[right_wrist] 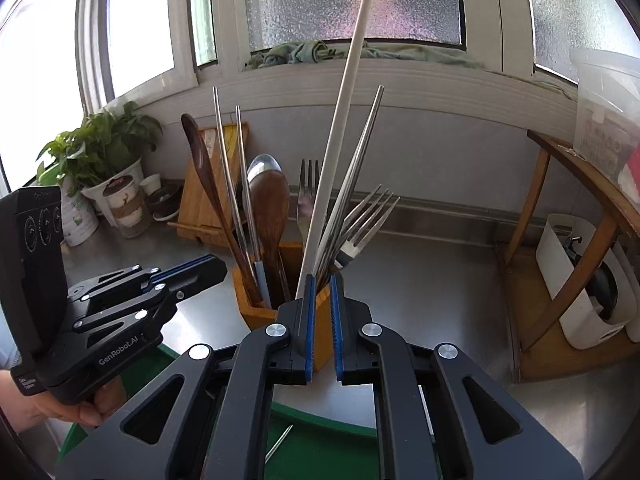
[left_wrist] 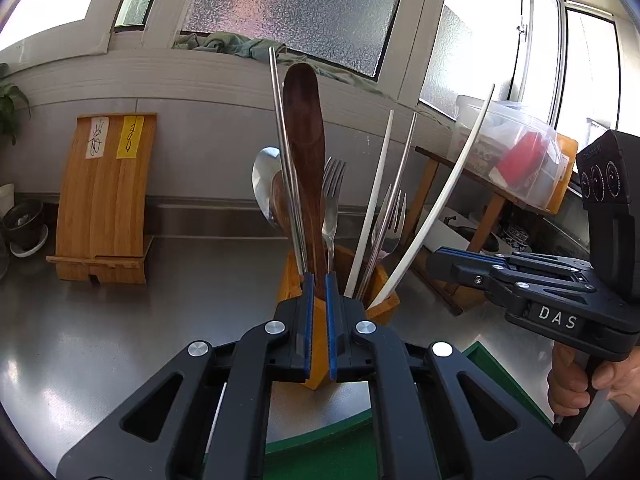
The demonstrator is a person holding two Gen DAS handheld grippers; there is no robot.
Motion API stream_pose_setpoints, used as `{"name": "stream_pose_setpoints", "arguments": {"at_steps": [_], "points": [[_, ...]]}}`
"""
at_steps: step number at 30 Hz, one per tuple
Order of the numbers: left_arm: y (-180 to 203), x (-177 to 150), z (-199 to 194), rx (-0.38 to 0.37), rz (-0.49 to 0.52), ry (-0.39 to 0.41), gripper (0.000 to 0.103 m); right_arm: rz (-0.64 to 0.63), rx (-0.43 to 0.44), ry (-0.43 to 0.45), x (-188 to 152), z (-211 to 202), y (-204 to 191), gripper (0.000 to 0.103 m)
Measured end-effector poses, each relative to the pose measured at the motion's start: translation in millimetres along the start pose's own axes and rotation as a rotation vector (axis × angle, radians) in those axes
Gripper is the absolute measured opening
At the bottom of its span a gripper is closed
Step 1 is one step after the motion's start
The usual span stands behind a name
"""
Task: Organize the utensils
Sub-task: 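Lift wooden spoon and white chopstick and drop them into the wooden holder, then grasp the large wooden spoon with the left tool while the right tool grasps the silver chopstick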
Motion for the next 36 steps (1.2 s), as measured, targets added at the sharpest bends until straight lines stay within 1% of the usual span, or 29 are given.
{"name": "stream_pose_setpoints", "arguments": {"at_steps": [3,5,6,7,9,10,11,12,13,14,15,18,22,25,30,32,36], "points": [[-3.1,-5.9,-10.8,0.008,-0.017,-0.008,0.005,0.01,-0.012,-0.017,-8.5,-2.8,2.2,0.009],[-6.4,-9.9,-19.7,0.016,-0.038,-0.015,0.008,0.013,-0.021,-0.022,-13.0,-7.5,2.7,0.009],[-7.9,-12.4,-24.1,0.02,-0.047,-0.019,0.013,0.016,-0.023,-0.025,-14.8,-10.5,3.2,0.009],[-9.5,-14.9,-28.7,0.024,-0.057,-0.024,0.021,0.019,-0.026,-0.028,-16.8,-13.4,3.2,0.009],[-11.1,-19.5,-38.3,0.029,-0.073,-0.03,0.03,0.027,-0.032,-0.034,-21.5,-20.5,3.1,0.009],[-11.9,-22.1,-43.6,0.032,-0.082,-0.035,0.033,0.031,-0.034,-0.039,-23.2,-23.5,2.7,0.009],[-12.7,-24.5,-47.6,0.031,-0.092,-0.042,0.036,0.035,-0.037,-0.046,-26.1,-26.4,3.0,0.012],[-13.9,-27.8,-52.7,0.028,-0.108,-0.05,0.042,0.041,-0.039,-0.054,-29.5,-29.7,3.1,0.016],[-14.1,-30.6,-56.3,0.025,-0.121,-0.058,0.049,0.049,-0.042,-0.059,-32.9,-33.4,3.7,0.031],[-14.5,-34.1,-60.8,0.021,-0.134,-0.069,0.051,0.058,-0.047,-0.06,-36.4,-38.0,4.4,0.048],[-14.6,-36.9,-64.7,0.017,-0.142,-0.076,0.054,0.065,-0.052,-0.058,-39.4,-42.4,5.1,0.053],[-12.8,-47.2,-75.5,0.012,-0.157,-0.105,0.064,0.08,-0.066,-0.082,-50.3,-52.4,7.8,0.054],[-6.2,-61.2,-86.7,-0.011,-0.188,-0.142,0.067,0.09,-0.083,-0.122,-64.8,-61.4,8.6,0.056],[2.8,-69.7,-91.2,-0.026,-0.189,-0.175,0.069,0.098,-0.091,-0.143,-75.0,-67.7,7.5,0.061],[16.6,-78.1,-97.3,-0.045,-0.188,-0.239,0.073,0.125,-0.088,-0.183,-87.3,-74.2,6.4,0.065],[20.7,-81.6,-99.1,-0.058,-0.193,-0.266,0.076,0.166,-0.054,-0.228,-93.9,-74.2,6.6,0.069],[26.7,-91.9,-99.5,-0.083,-0.215,-0.332,0.08,0.26,0.038,-0.321,-108.0,-71.9,4.3,0.071]]}}
Point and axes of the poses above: each gripper's, at about its wrist camera, not at the fingertips, and z roughly the way its jaws point, y to its right, x to its top, the point moved 6 cm from there along z, roughly the way its jaws point, and after that the axes turned 6 degrees about z, right-handed, at the moved point
